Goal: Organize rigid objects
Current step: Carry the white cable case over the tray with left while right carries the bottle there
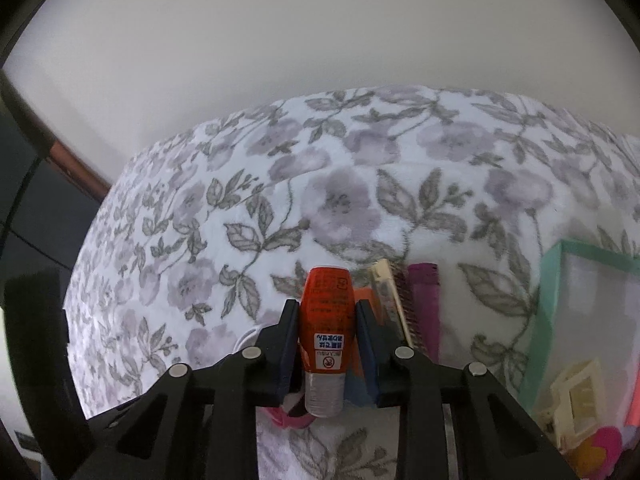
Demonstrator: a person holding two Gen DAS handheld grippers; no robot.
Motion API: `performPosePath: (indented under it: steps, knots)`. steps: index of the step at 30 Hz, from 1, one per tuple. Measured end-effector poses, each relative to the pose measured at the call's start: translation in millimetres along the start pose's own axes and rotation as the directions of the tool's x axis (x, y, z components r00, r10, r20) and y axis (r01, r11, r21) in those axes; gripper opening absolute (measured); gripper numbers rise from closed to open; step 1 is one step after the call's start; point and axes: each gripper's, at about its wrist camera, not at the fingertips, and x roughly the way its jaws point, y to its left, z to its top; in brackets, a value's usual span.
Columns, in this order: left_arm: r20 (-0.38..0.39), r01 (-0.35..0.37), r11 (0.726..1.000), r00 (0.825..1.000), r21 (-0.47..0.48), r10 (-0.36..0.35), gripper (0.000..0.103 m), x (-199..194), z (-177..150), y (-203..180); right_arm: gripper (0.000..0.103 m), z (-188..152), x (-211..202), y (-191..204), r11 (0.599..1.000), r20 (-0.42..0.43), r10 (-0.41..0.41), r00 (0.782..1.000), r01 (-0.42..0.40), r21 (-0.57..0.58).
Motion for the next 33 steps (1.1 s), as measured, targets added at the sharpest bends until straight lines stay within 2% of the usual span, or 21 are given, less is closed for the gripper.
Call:
performPosePath:
  steps: [9, 14, 21, 26, 30, 33]
  knots:
    - [0.096, 0.003, 1.000, 0.995, -0.024, 0.000, 0.006, -36.3, 7.8, 7.3, 0.030, 0.0, -40.4, -26.1, 0.995, 0.066, 0.014, 0.998, -0.020, 0.097]
    - [0.187, 0.001, 1.000, 0.982, -0.009, 0.001, 0.006, -72.0, 12.0, 0.1, 0.030, -2.2, -67.4, -42.8, 0.991, 0.108, 0.000, 0.994, -0.015, 0.134]
    - [0.280, 0.006, 0.999, 0.960, 0.036, -0.015, 0.006, -110.1, 11.2, -21.1, 0.030, -7.0, -93.9, -59.6, 0.992, 0.146, -0.036, 0.989, 0.018, 0.128]
    - [0.296, 0.041, 0.995, 0.953, 0.088, -0.065, 0.006, -118.3, 6.4, -45.5, 0.030, -7.8, -107.6, -75.3, 0.992, 0.159, -0.076, 0.984, 0.060, 0.107]
    - [0.277, 0.094, 0.987, 0.953, 0.127, -0.126, 0.007, -116.1, 0.8, -66.0, 0.030, -6.6, -118.9, -95.1, 0.991, 0.178, -0.090, 0.980, 0.069, 0.118]
    - [0.264, 0.119, 0.980, 0.951, 0.160, -0.158, 0.007, -113.9, -5.4, -84.8, 0.030, -7.4, -127.0, -114.6, 0.982, 0.183, -0.146, 0.972, 0.119, 0.148]
